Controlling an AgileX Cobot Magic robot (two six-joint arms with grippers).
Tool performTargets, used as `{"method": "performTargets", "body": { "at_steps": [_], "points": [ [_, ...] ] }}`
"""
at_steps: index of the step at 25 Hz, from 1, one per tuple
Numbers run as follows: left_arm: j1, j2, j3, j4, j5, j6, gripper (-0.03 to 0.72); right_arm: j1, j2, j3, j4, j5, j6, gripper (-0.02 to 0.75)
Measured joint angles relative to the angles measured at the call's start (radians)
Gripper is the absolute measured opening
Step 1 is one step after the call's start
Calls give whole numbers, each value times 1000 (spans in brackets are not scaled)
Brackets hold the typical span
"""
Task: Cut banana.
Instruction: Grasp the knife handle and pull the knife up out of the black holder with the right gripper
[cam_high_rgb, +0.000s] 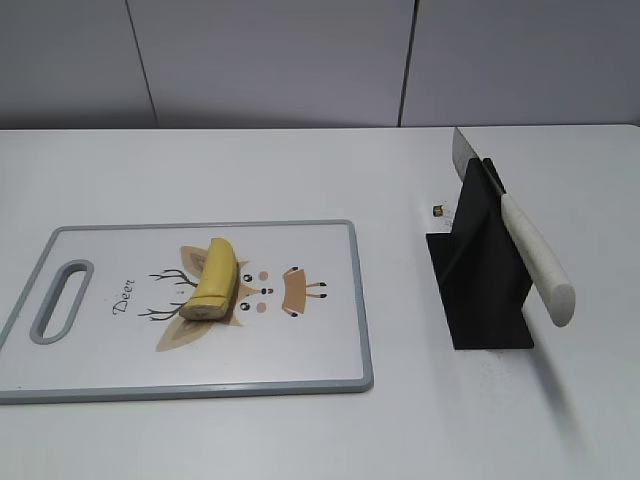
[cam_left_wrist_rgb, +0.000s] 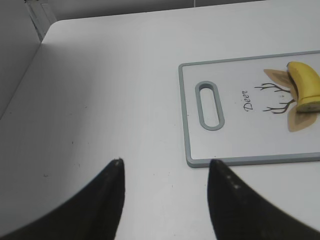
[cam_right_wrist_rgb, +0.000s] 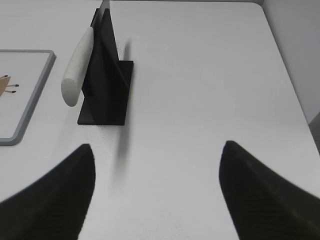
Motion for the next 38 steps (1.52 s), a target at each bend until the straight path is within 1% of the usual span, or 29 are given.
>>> {"method": "performTargets", "body": {
  "at_steps": [19,34,36,38],
  "points": [
    [0,0,0,0,0,0,501,0,0,0,0,0,0,582],
    [0,0,0,0,0,0,500,0,0,0,-4,0,0,582],
    [0,0,0,0,0,0,500,0,25,-17,-8,31,9,561],
    [0,0,0,0,0,0,500,0,106,-48,-1,77,22,528]
  ]
}}
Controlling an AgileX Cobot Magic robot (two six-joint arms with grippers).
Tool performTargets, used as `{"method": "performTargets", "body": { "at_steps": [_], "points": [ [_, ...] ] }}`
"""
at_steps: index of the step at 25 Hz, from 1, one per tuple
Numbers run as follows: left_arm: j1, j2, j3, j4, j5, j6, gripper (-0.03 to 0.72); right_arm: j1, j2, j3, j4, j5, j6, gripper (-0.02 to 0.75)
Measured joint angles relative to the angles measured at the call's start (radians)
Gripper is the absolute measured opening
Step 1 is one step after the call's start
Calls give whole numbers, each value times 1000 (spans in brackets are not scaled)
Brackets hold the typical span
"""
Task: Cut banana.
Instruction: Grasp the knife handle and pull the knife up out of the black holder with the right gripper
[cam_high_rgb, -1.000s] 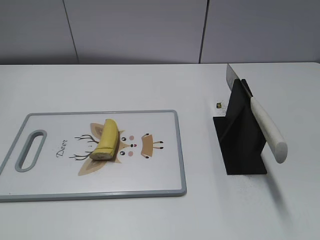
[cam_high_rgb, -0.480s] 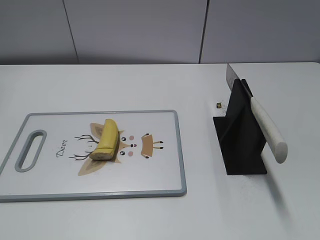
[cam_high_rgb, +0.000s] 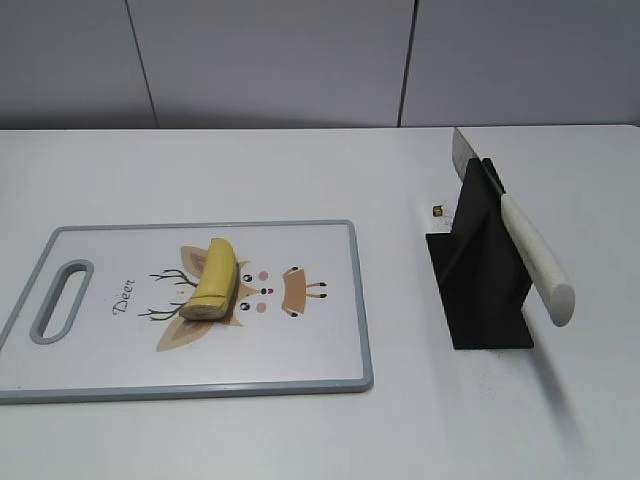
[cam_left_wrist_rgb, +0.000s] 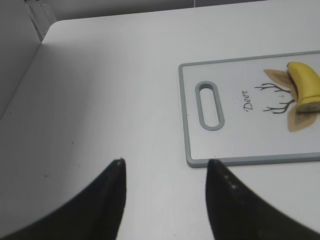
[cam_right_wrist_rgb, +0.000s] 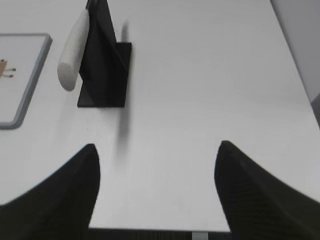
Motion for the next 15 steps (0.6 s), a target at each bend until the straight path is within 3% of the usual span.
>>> {"method": "performTargets", "body": {
  "at_steps": [8,12,15],
  "points": [
    [0,0,0,0,0,0,499,0,348,-160,22,48,8,497],
    [0,0,0,0,0,0,499,3,490,-212,65,53,-3,527],
    [0,0,0,0,0,0,498,55,569,-231,77,44,-9,545]
  ]
}}
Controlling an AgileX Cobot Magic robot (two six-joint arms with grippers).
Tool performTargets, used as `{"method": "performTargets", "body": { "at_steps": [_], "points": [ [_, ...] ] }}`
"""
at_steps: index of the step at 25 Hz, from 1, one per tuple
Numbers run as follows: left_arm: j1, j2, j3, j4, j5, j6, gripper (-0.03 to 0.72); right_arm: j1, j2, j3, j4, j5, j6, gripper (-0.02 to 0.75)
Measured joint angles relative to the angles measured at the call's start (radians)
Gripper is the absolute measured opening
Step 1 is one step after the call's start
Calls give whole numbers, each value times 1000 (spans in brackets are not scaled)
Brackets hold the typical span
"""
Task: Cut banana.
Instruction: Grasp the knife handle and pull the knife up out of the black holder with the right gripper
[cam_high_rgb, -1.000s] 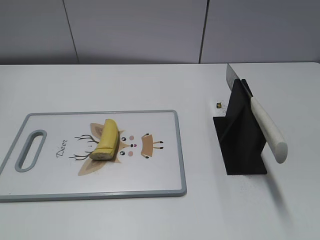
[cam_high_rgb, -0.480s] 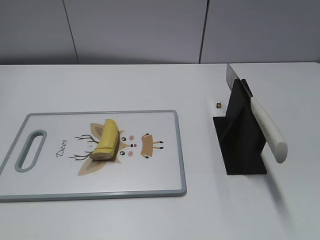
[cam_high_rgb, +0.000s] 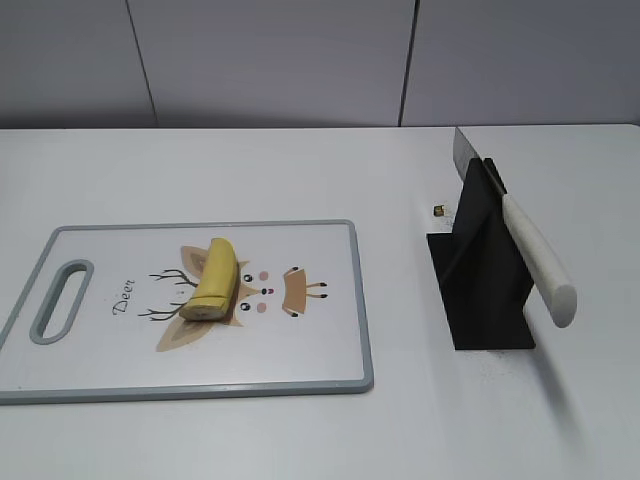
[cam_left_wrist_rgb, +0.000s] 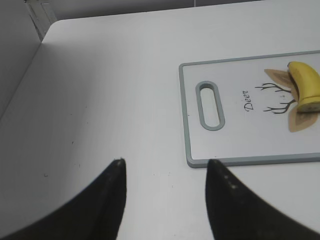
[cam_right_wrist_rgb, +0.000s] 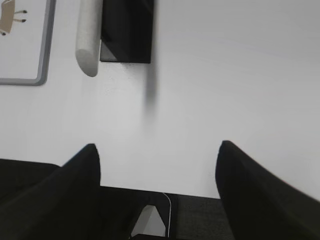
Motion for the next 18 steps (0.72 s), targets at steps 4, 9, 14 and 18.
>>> {"method": "performTargets", "body": {
  "at_steps": [4,9,14,18],
  "points": [
    [0,0,0,0,0,0,498,156,83,-32,-11,-38,8,551],
    [0,0,0,0,0,0,498,325,204,-109,-92,-48,100,551],
    [0,0,0,0,0,0,498,333,350,-185,-103,-49,121,551],
    [0,0,0,0,0,0,498,333,472,-220,-104,-53,123,551]
  ]
}}
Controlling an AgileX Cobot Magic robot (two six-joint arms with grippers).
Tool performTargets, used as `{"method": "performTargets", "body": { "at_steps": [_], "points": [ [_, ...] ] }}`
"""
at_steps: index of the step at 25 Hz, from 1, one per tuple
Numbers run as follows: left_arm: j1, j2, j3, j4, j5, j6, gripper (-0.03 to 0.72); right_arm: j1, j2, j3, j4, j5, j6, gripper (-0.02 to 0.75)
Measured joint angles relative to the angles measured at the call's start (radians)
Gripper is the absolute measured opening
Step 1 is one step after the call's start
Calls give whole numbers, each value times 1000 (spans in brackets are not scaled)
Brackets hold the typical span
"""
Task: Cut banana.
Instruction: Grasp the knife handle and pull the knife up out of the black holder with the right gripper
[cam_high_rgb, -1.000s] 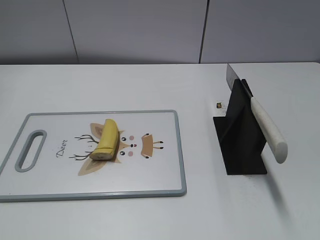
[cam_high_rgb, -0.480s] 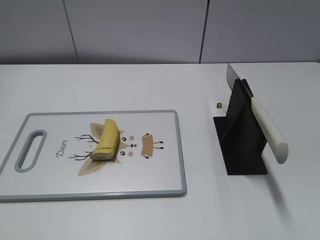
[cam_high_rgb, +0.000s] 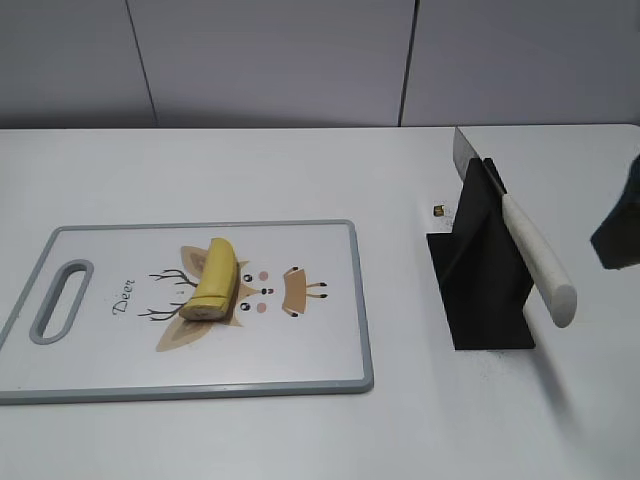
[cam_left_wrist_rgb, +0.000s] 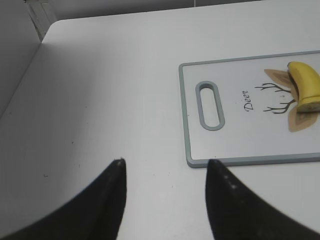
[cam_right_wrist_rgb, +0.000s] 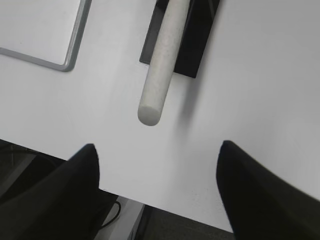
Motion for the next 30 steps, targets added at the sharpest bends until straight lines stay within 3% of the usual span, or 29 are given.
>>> {"method": "performTargets", "body": {
  "at_steps": [25,27,30],
  "points": [
    [0,0,0,0,0,0,498,1,436,-21,-8,-136,2,526],
    [0,0,0,0,0,0,498,1,448,-21,-8,-141,15,498],
    [0,0,0,0,0,0,498,1,461,-21,-8,-144,36,397]
  ]
}}
